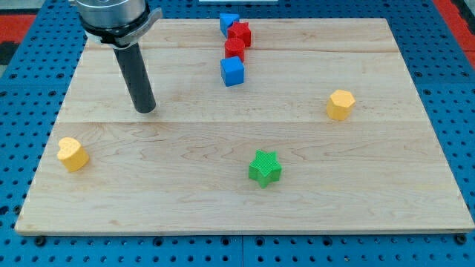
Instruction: Slide green circle diagonally in between the red circle and yellow heart
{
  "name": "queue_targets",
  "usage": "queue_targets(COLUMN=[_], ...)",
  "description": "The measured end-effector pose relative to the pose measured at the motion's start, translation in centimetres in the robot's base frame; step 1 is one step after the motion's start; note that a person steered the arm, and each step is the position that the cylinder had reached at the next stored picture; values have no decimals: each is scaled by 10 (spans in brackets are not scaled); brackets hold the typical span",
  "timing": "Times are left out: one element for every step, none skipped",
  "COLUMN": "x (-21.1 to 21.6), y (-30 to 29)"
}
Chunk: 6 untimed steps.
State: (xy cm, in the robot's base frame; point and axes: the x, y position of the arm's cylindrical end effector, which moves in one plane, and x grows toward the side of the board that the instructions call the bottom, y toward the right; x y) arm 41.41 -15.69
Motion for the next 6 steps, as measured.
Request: queue_targets(x=[-18,-25,-48,-83,-91,-124], y=[-44,-69,-73,-88,-88,-99])
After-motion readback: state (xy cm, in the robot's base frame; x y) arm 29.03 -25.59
